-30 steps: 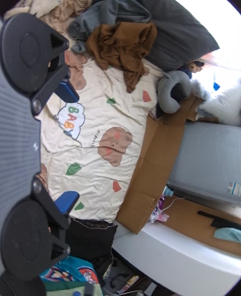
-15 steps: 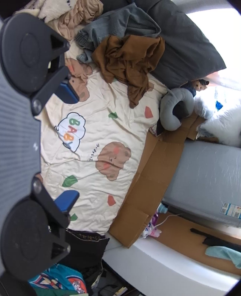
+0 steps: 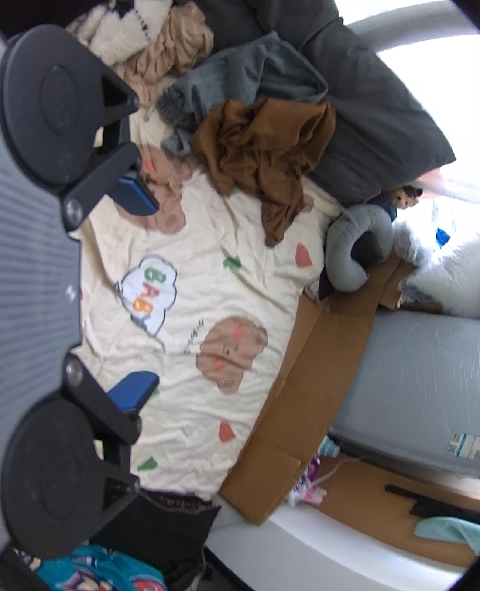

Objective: Fold clothes

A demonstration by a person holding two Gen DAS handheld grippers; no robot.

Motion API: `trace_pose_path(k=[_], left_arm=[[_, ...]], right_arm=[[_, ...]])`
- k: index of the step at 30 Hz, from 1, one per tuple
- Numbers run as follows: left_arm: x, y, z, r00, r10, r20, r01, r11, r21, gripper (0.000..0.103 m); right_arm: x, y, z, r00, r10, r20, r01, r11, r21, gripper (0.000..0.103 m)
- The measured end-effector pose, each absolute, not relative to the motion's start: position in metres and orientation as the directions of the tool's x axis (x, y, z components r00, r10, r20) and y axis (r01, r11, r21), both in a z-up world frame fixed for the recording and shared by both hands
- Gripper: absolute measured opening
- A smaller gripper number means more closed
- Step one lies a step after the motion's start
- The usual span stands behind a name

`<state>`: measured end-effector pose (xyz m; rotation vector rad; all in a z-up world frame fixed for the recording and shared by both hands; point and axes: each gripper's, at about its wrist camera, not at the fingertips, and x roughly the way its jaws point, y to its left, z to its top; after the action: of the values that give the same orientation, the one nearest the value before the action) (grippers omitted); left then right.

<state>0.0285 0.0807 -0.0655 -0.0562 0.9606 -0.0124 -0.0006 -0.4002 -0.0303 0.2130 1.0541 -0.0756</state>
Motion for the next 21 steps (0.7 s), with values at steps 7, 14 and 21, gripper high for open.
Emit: trace_pose_path(k=[7, 14, 21], left_arm=[[0.033, 0.082, -0.069, 0.553, -0.002, -0.833, -0.029, 0.999, -0.021, 0.086], [0.035, 0.088, -0.071, 0.548, 0.039, -0.835, -0.042, 0.999, 0.019, 0.085], [0.037, 0.107, -0.074, 0.538, 0.069, -0.84, -0.075, 0.997, 0.033, 0.08]], right_arm=[[0.003, -0.401, -0.035, 0.47, 0.089, -0.878, 0.106, 0.982, 0.157, 0.102], [0.005, -0.395, -0.036, 0.459, 0.094, -0.884, 0.07, 0.987, 0.141, 0.102], [0.003, -0.4, -0.037, 0.456, 0.087, -0.886, 0.082, 0.987, 0.139, 0.102]])
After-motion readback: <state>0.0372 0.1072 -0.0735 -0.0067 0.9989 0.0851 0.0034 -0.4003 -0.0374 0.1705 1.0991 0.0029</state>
